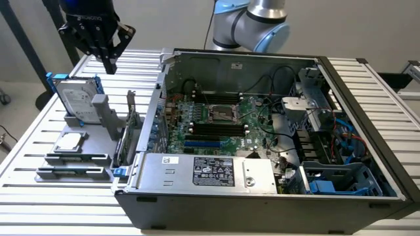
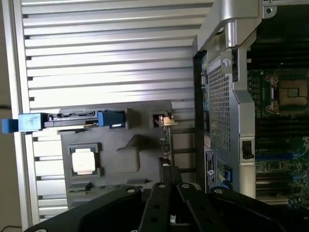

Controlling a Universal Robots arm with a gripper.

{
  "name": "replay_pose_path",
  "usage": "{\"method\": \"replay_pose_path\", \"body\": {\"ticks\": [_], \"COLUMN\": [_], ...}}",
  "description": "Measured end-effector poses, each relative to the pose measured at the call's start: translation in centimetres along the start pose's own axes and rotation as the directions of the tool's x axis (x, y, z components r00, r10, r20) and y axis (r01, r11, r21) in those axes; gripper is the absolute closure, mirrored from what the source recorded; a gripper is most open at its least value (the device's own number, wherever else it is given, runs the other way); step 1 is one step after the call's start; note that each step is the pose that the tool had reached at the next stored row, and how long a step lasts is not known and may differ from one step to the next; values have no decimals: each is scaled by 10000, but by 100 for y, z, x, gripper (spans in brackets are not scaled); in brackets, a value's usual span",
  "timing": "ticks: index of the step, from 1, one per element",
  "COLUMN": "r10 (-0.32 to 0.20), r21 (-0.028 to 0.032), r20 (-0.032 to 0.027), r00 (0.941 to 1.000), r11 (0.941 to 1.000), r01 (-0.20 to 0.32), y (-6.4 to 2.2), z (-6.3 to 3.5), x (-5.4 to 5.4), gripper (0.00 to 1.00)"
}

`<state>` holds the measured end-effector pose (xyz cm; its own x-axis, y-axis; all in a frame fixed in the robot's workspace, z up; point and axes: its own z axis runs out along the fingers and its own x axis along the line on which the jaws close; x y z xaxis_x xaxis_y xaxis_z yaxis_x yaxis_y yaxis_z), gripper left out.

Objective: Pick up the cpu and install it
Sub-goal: 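Reach for the cpu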

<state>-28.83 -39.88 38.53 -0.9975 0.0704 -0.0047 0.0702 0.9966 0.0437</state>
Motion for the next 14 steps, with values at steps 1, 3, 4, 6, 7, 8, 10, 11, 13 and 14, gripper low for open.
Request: {"method": "replay_pose_path", "body": {"ticks": [1,3,4,6,7,8,10,11,13,14], "r10": [2,1,1,2,3,2,3,3,3,3], "r21": [8,22,30,44,51,58,73,80,94,100], "r20": [-5,-16,-21,-30,-35,-40,-51,-56,-64,-67], "r00": [10000,10000,10000,10000,10000,10000,10000,10000,10000,10000], "r11": [10000,10000,10000,10000,10000,10000,10000,10000,10000,9999], "r01": [-2,-1,-1,-2,-2,-2,-2,-2,-3,-2], "y": [-3,-11,-14,-21,-24,-28,-35,-38,-45,-49], "z": [7,19,25,38,44,51,63,69,83,89], "x": [48,139,184,274,319,363,456,501,591,635], "gripper": [89,89,89,89,89,89,89,89,89,89]}}
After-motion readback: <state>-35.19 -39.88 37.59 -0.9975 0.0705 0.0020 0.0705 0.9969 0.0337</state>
